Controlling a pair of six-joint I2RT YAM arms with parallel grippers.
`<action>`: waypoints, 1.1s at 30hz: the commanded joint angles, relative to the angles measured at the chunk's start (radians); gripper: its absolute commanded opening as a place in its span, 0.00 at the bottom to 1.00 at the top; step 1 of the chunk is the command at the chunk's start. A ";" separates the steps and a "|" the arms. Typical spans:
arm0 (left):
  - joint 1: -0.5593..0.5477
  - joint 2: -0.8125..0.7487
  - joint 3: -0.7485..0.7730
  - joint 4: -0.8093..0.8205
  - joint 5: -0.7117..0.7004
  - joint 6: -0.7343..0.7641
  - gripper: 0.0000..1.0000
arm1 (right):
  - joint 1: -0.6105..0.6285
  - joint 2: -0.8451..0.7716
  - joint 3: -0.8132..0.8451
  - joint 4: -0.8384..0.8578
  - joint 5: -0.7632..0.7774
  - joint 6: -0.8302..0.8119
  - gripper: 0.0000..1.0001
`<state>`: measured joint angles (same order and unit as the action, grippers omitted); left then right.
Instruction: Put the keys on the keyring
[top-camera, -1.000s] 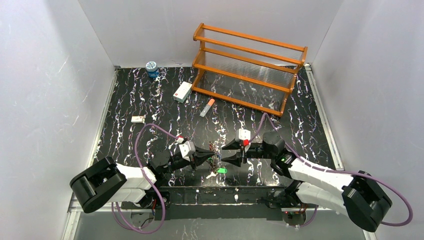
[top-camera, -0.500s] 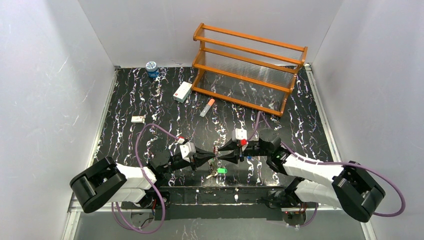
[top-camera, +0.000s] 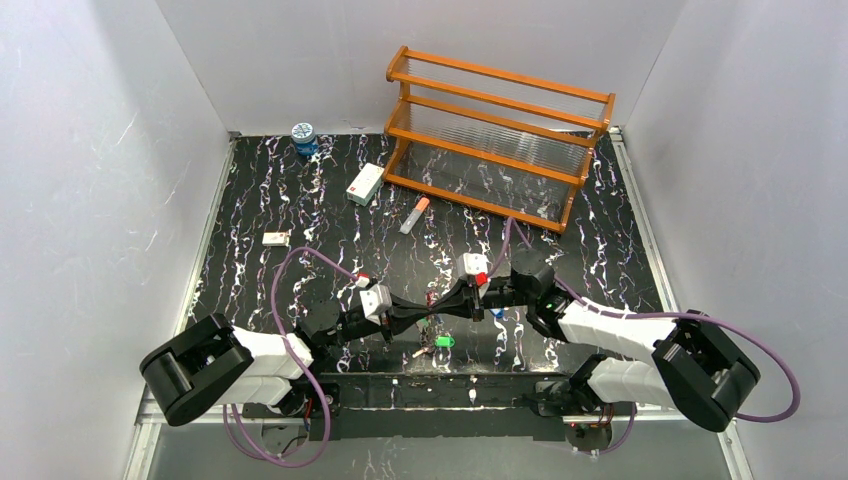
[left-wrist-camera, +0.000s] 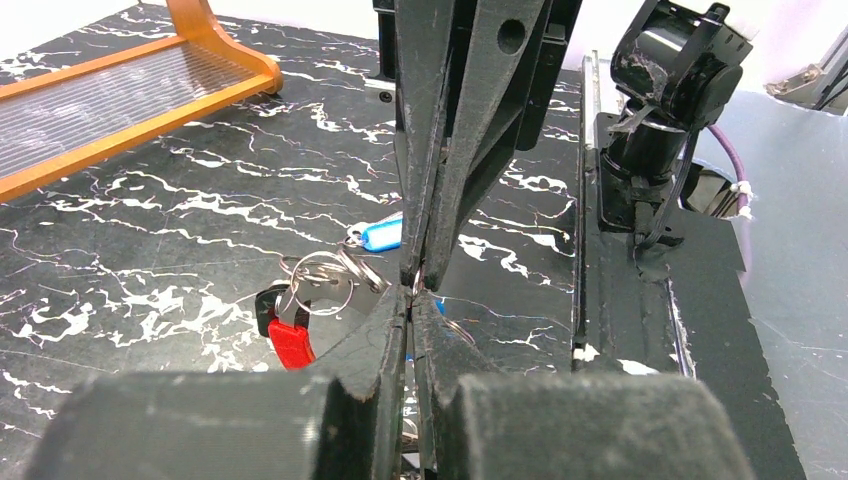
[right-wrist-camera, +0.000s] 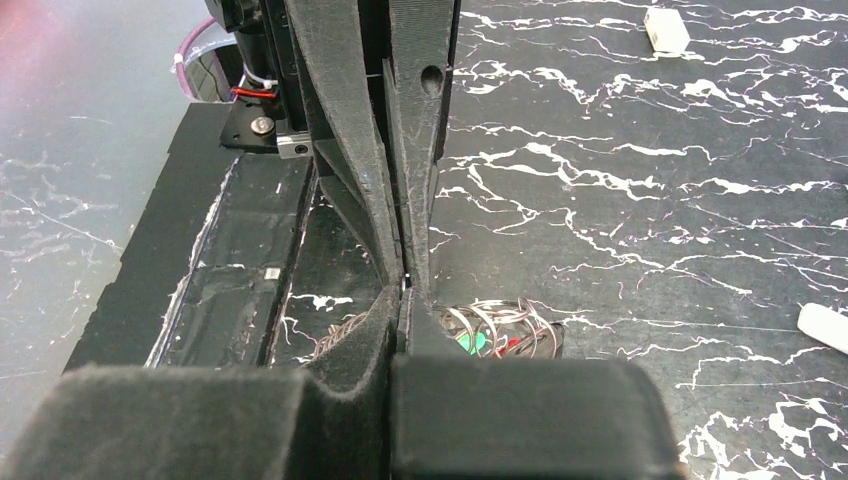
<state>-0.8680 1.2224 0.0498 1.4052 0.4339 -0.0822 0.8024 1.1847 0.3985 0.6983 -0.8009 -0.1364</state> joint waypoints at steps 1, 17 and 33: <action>-0.003 -0.003 0.032 0.034 0.006 0.010 0.00 | 0.001 -0.014 0.056 -0.035 -0.017 -0.028 0.01; -0.003 0.006 0.031 -0.039 -0.061 0.067 0.36 | 0.001 -0.068 0.149 -0.549 0.155 -0.213 0.01; -0.003 0.086 0.096 -0.173 0.030 0.142 0.36 | 0.030 0.086 0.287 -0.761 0.256 -0.249 0.01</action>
<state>-0.8680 1.2842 0.1112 1.2602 0.4099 0.0265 0.8093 1.2617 0.6270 -0.0269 -0.5568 -0.3454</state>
